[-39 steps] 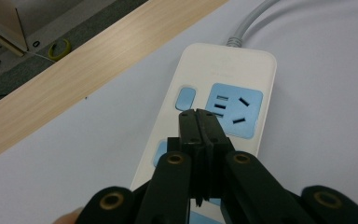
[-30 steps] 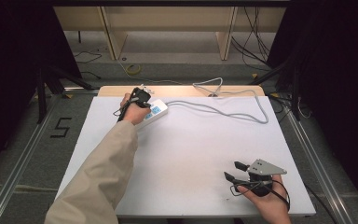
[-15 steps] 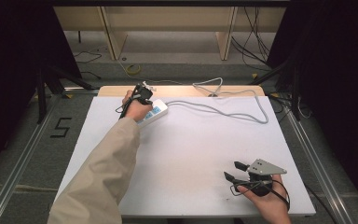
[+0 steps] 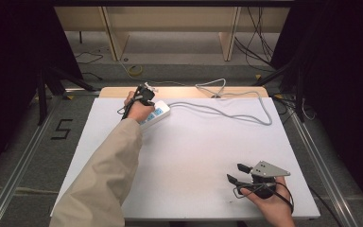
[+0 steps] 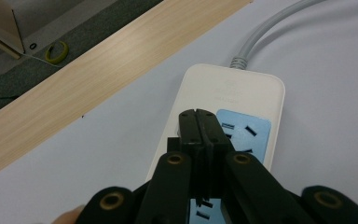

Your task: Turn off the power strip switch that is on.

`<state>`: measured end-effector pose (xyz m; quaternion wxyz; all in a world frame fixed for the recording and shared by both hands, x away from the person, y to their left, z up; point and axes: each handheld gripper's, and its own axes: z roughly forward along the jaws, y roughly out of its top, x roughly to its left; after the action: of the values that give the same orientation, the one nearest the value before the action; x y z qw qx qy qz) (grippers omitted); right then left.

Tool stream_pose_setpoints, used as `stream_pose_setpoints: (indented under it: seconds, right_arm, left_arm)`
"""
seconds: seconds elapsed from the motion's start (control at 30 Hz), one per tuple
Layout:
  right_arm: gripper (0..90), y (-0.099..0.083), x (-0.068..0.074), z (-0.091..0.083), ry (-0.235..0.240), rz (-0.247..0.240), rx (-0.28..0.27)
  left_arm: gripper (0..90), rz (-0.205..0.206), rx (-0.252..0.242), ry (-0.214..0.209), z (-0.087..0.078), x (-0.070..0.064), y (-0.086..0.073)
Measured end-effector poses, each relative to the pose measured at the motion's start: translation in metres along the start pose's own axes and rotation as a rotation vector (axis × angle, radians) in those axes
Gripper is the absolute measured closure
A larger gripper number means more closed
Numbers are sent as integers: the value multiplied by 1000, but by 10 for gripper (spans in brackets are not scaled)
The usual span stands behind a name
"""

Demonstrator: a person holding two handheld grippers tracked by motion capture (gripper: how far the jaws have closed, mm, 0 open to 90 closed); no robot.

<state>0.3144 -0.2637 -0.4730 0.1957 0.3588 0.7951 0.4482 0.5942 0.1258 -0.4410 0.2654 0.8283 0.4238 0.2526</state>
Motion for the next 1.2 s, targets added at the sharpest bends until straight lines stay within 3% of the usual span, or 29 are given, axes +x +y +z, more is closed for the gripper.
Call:
stream_pose_setpoints:
  seconds: [0.73, 1.2]
  right_arm:
    - [424, -1, 0, 0, 4, -2, 8]
    - [424, 0, 1, 1, 3, -6, 12]
  left_arm:
    - [896, -31, 14, 7, 11, 3, -3]
    - [897, -12, 28, 10, 15, 4, 0]
